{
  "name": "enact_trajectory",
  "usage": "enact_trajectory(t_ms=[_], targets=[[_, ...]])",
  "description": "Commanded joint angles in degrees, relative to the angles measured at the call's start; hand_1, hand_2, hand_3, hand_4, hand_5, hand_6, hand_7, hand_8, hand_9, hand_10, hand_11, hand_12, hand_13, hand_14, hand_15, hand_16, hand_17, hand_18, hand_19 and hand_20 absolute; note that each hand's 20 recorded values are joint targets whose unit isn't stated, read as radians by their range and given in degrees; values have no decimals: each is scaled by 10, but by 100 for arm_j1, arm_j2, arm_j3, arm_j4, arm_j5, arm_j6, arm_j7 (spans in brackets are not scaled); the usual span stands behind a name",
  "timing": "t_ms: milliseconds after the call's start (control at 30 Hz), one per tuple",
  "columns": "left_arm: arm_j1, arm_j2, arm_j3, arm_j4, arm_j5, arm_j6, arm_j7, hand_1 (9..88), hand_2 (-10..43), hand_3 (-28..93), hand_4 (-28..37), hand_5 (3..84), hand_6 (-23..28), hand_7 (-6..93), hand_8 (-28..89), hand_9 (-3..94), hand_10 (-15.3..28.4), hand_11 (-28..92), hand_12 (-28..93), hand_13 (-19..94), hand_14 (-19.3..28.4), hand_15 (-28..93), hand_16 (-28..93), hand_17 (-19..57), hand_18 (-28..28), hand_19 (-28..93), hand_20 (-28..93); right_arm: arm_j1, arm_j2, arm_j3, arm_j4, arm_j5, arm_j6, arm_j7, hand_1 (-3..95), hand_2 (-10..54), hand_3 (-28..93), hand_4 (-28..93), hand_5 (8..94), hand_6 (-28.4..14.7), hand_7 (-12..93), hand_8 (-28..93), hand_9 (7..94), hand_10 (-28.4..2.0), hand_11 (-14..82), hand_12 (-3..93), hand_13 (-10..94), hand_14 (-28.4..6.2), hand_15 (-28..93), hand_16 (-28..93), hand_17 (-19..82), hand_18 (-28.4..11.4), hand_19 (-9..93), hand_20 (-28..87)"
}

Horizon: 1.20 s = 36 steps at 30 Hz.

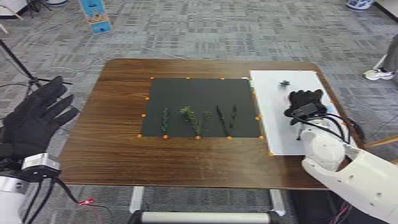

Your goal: Arrange flowers

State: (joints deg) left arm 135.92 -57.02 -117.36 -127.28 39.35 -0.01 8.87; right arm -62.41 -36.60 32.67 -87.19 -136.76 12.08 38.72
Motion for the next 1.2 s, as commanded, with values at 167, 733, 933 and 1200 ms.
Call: enact_trajectory(t_ms=[167, 733, 933, 1200], targets=[[51, -28, -38, -65, -19, 52, 47, 232, -93, 659, -283, 234, 14, 156, -89, 179, 83, 105, 189, 134, 120, 113, 60, -118, 181, 357, 93, 500, 6, -721, 431, 105, -212, -365, 477, -95, 775, -281, 610, 12, 522, 107, 694, -85, 366, 543, 547, -101, 754, 400, 270, -192, 815, 544], [210, -119, -295, -177, -203, -9, 192, 228, -94, 660, -283, 234, 15, 156, -88, 179, 84, 106, 189, 133, 121, 114, 58, -118, 190, 359, 91, 879, 119, -456, -793, 459, 858, -1732, 496, -95, 823, -266, 669, 13, 520, 132, 742, -72, 376, 574, 601, -92, 749, 468, 309, -200, 855, 557], [62, -74, -221, -102, -239, -217, 89, 233, -95, 646, -283, 230, 13, 155, -87, 175, 83, 103, 190, 130, 122, 107, 57, -124, 203, 358, 88, 1754, -527, -914, -714, 912, 1207, -2751, 494, -95, 824, -264, 666, 13, 517, 138, 743, -73, 373, 578, 595, -89, 746, 473, 306, -195, 849, 558], [-37, 39, -190, -75, -165, -253, -23, 236, -95, 634, -283, 223, 12, 153, -83, 171, 80, 92, 199, 127, 121, 91, 62, -130, 217, 363, 82, 2125, -1411, -1213, -355, 1600, 1034, -3771, 493, -95, 823, -269, 672, 14, 512, 143, 741, -71, 372, 578, 591, -85, 742, 476, 304, -190, 843, 558]])
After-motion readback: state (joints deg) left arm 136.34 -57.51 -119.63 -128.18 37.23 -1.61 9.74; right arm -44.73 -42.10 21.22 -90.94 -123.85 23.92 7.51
